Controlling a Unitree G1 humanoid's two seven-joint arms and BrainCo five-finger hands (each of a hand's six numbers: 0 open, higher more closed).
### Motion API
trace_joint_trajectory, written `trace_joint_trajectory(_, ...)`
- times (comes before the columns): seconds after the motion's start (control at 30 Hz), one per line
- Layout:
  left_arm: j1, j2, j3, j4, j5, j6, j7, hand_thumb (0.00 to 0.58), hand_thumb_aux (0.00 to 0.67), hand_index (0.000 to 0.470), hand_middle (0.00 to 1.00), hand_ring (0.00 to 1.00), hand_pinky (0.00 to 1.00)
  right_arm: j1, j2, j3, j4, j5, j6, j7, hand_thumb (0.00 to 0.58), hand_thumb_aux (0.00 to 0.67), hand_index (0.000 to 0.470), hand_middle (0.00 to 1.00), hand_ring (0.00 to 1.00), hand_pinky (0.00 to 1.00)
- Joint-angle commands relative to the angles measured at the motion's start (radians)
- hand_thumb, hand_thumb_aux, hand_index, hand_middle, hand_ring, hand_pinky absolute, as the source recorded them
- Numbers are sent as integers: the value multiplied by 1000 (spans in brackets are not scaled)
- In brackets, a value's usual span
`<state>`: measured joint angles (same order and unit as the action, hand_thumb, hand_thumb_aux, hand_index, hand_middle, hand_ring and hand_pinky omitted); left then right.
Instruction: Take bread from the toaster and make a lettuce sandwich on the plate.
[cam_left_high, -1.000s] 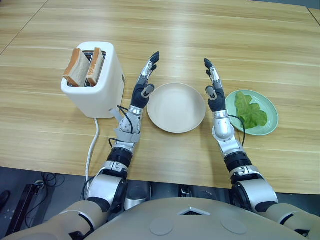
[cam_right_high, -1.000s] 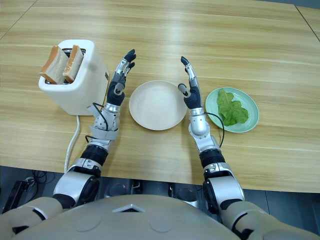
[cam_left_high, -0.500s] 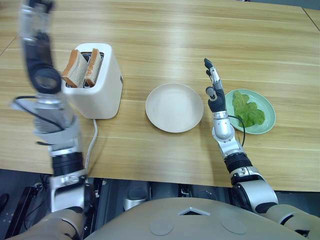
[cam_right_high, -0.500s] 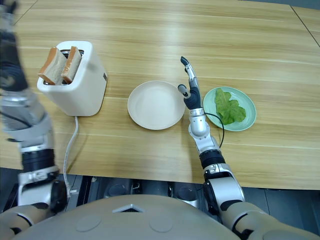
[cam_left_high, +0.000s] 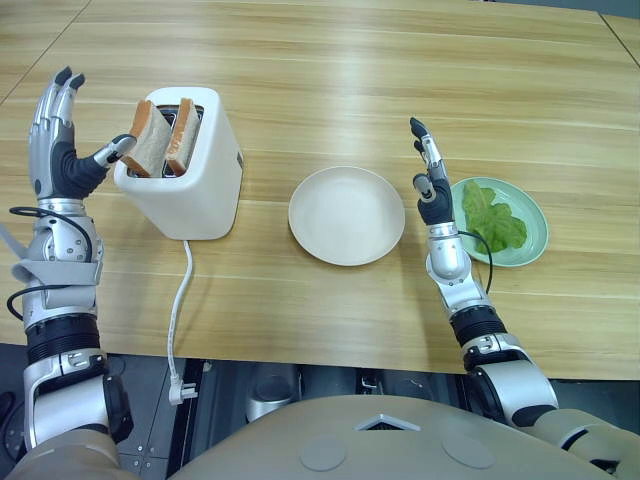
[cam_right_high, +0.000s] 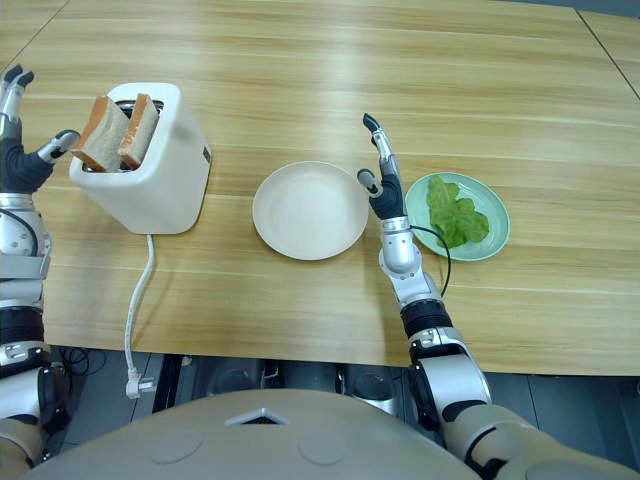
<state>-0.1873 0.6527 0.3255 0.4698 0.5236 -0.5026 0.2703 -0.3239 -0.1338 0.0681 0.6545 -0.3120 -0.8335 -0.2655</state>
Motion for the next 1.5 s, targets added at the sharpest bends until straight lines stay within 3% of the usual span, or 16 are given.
trace_joint_trajectory(0.03,26,0,-41,28,-23,28,-11,14,8,5,0,0,0,10,-10,-4,-13,3,13,6,0,0,0,0,0,0)
trace_joint_trajectory(0.17,41,-8,-65,23,-67,43,-34,36,21,14,0,0,0,12,-12,-4,-14,3,15,7,0,0,0,0,0,0)
trace_joint_trajectory(0.2,41,-10,-74,23,-72,43,-38,79,47,32,0,0,0,12,-12,-4,-15,2,16,6,0,0,0,0,0,0)
trace_joint_trajectory(0.33,35,-11,-92,31,-100,49,-50,160,100,69,0,0,0,13,-9,-1,-18,1,17,5,0,0,0,0,0,0)
trace_joint_trajectory(0.37,34,-10,-95,33,-107,48,-51,212,137,94,0,0,0,13,-9,0,-18,1,18,5,0,0,0,0,0,0)
trace_joint_trajectory(0.4,34,-9,-97,34,-113,47,-53,212,137,94,0,0,0,13,-8,0,-18,1,18,5,0,0,0,0,0,0)
trace_joint_trajectory(0.47,31,-11,-98,34,-137,44,-64,319,221,152,0,0,0,15,-8,-1,-18,1,18,4,0,0,0,0,0,0)
trace_joint_trajectory(0.5,29,-12,-98,35,-148,43,-71,319,221,152,0,0,0,16,-8,-1,-19,1,19,3,0,0,0,0,0,0)
trace_joint_trajectory(0.53,28,-12,-99,37,-153,44,-75,379,276,189,0,0,0,16,-8,-1,-19,0,20,3,0,0,0,0,0,0)
trace_joint_trajectory(0.73,24,-17,-103,33,-190,40,-91,352,250,171,0,0,0,16,-6,0,-18,-1,21,2,0,0,0,0,0,0)
trace_joint_trajectory(0.77,23,-17,-105,33,-194,40,-93,436,336,231,0,0,0,16,-6,0,-18,-2,21,2,0,0,0,0,0,0)
trace_joint_trajectory(1.03,13,-40,-109,20,-254,39,-133,398,294,202,0,0,0,17,-7,-1,-19,-2,23,2,0,0,0,0,0,0)
trace_joint_trajectory(1.5,-10,-62,-114,28,-292,40,-148,516,447,307,0,0,0,11,-6,1,-15,-4,26,3,0,0,0,0,0,0)
